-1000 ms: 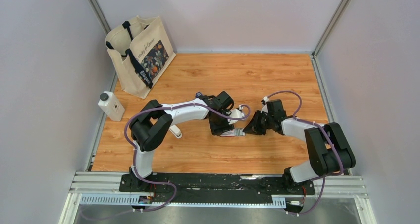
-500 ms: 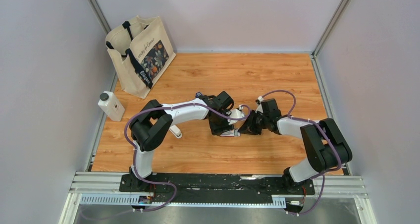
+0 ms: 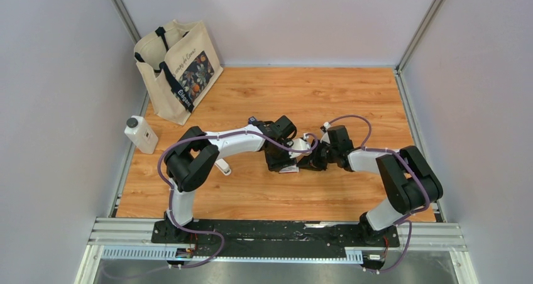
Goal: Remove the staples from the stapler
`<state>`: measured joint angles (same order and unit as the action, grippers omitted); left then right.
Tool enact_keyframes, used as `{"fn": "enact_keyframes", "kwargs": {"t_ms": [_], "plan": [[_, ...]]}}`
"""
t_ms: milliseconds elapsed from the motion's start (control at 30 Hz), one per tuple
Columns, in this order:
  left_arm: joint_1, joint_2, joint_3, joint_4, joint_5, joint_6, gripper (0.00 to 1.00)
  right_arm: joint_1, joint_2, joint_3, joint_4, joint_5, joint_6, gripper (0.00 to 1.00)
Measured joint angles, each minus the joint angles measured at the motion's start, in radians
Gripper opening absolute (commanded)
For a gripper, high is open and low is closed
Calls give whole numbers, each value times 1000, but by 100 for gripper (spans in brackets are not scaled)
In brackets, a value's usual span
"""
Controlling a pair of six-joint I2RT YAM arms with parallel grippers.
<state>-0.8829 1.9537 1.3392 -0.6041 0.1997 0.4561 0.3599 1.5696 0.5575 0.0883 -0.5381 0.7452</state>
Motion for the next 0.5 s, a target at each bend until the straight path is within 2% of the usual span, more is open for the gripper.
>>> {"fn": "enact_keyframes", "kwargs": {"t_ms": [233,367,500], "plan": [[0,0,1,-3,0,1,58,1,3,-3,16,-8,8,27],[-1,0,2,-8,-1,1,57,3,5,-5,31,-24,8,43],[-1,0,4,-13,-1,2,57,3,4,-8,53,-49,10,47]]}}
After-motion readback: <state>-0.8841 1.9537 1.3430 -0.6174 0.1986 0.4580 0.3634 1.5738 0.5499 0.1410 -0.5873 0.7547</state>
